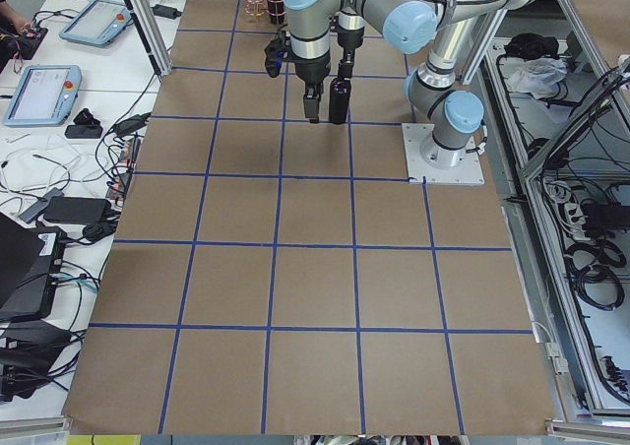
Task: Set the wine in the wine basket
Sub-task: 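Lift the dark bottle with the right gripper and carry it toward the basket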
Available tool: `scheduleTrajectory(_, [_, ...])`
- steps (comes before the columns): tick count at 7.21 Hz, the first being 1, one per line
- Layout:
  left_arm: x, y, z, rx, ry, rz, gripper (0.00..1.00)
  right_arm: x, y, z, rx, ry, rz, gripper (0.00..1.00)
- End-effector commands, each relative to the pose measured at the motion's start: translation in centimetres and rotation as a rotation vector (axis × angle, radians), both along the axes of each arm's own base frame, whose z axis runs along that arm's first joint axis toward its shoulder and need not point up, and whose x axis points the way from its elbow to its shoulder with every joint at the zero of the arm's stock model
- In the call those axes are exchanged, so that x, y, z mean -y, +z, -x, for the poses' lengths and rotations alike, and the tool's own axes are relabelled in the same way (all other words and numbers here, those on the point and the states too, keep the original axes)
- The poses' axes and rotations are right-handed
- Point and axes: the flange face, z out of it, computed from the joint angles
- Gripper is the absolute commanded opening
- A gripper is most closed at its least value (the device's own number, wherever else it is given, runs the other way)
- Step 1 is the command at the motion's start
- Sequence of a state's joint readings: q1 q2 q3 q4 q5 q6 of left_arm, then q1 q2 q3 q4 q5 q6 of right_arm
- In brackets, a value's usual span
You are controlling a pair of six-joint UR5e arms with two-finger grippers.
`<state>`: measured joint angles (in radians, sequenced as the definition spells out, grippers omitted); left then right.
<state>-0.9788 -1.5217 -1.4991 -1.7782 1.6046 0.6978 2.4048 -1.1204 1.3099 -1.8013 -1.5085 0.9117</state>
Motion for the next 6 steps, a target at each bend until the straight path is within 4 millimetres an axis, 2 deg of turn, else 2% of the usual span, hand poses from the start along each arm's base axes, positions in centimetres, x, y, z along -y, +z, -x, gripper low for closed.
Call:
scheduleTrajectory(1, [-0.03,-0.27,0.01,-0.003,0.000,-0.004,1.00,1.15,0.06,0.74,-0.008,0.038,0.016,0.77])
scheduleTrajectory(3, [-0.10,-0.42,0.06,-0.005,0.000,-0.007,1.00,1.32,-0.03,0.87,-0.003,0.028,0.006,0.74])
scheduleTrajectory(5, [-0.12,-0.49,0.05,-0.004,0.001,-0.009,1.00,1.28,-0.02,0.82,0.001,0.019,0.001,0.27])
scheduleTrajectory(6, [-0.12,-0.49,0.05,-0.004,0.000,-0.009,1.00,1.22,0.07,0.84,0.004,0.018,-0.002,0.06])
